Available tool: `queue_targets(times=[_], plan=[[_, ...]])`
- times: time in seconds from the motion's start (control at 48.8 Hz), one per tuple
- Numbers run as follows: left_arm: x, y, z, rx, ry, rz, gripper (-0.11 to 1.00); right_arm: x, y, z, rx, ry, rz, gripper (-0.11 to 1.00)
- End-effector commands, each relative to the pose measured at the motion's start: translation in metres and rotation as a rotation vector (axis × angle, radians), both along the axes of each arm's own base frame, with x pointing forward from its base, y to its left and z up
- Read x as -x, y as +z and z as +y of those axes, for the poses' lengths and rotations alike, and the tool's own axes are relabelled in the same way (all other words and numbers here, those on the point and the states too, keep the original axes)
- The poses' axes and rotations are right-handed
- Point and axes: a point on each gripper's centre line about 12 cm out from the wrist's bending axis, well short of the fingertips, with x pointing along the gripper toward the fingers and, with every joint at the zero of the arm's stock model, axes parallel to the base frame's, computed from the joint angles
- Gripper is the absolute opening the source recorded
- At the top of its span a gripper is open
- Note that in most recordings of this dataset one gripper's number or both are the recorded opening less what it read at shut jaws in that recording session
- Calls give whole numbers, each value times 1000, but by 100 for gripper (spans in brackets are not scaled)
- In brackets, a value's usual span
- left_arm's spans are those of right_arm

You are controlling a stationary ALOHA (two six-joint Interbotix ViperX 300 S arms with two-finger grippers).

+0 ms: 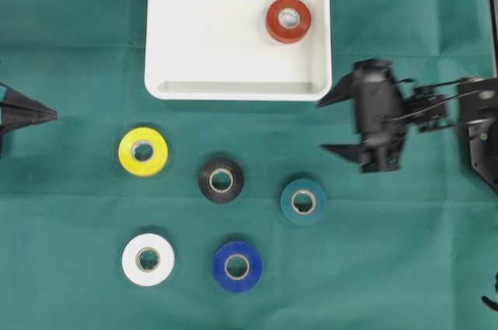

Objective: Put the tape into the white case with the right arm.
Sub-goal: 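Move the right gripper left over the yellow tape roll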

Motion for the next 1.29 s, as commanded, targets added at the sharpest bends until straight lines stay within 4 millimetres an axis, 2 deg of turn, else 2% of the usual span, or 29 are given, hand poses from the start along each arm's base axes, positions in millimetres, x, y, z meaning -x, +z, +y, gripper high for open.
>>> queue_targets(times=[0.0, 0.225, 0.43, 0.84, 1.27], plan=[[-1, 5, 0, -2, 1, -11, 0, -31, 10, 5, 0, 18, -40, 52], [-1, 6, 0, -2, 1, -14, 0, -87, 8, 16, 2, 49, -57, 52], [-1, 5, 0, -2, 1, -12, 0, -129, 10, 23, 1, 61, -90, 52], [-1, 6, 0, -2, 1, -14, 0, -188, 5, 46, -3, 104, -141, 52], [-1, 5, 0, -2, 1, -12, 0, -237, 4, 50, 2, 100, -181, 52]])
